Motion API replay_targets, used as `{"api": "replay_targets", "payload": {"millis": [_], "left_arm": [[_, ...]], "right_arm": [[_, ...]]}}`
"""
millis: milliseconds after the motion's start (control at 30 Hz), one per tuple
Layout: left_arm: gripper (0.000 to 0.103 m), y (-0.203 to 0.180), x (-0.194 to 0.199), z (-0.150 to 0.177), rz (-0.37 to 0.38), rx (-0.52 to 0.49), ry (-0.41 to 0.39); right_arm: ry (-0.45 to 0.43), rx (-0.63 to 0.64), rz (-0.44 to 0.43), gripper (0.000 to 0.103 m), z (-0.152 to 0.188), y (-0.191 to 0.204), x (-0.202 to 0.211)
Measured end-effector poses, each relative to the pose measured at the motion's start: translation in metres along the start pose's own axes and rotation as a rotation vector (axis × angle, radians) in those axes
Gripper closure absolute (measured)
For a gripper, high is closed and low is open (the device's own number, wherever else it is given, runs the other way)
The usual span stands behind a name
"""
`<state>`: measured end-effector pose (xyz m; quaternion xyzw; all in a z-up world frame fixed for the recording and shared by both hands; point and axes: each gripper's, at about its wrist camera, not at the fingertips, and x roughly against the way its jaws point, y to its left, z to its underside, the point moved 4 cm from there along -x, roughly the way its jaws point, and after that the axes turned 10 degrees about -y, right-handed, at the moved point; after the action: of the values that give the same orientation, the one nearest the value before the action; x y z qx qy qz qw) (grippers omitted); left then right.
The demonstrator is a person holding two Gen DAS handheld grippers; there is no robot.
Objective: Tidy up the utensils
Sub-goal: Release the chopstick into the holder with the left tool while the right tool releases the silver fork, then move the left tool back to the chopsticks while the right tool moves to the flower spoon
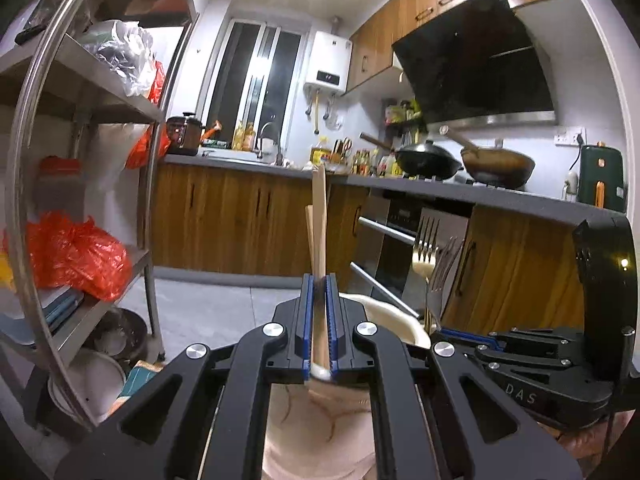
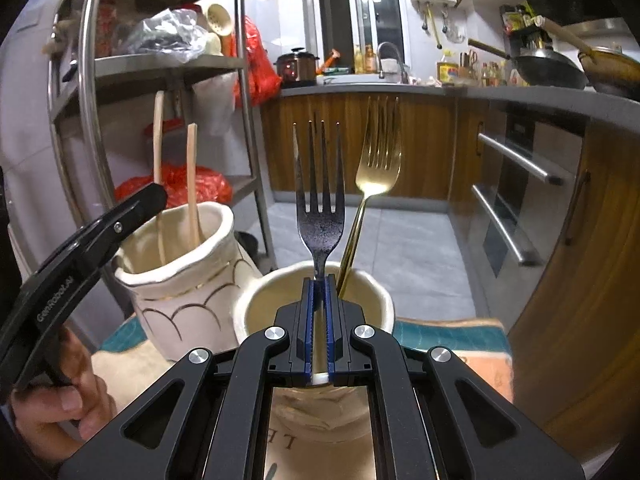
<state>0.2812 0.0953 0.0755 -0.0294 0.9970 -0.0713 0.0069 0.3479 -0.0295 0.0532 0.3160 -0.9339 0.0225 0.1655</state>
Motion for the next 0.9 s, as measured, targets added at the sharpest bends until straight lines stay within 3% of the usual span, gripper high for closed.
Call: {"api": "replay_targets", "payload": {"millis": [233,367,600,900], "left_arm": [[0.094,0.0,-0.001,0.001,-0.002,-0.015,0.034],[0.054,-0.001,0.003,-0.003,-0.015,-0.028,0.019],[0.026,0.003,0.03,-0.015,-0.021,-0.013,-0.001],[0.024,0.013,0.067,-0.01,-0.022,0.075,0.072]], "right_arm": [[0.01,-0.017,-0.014,0.096,-0.001,0.001,-0.003],[0.015,-0.017,-0.019,0.084,-0.002,0.002,-0.001],[0.002,-0.001,-0.033,0.075,-0.005,0.006,0.015],[-0.042,-0.018,-0.058,0.072,-0.008,0.003,0.058]]}}
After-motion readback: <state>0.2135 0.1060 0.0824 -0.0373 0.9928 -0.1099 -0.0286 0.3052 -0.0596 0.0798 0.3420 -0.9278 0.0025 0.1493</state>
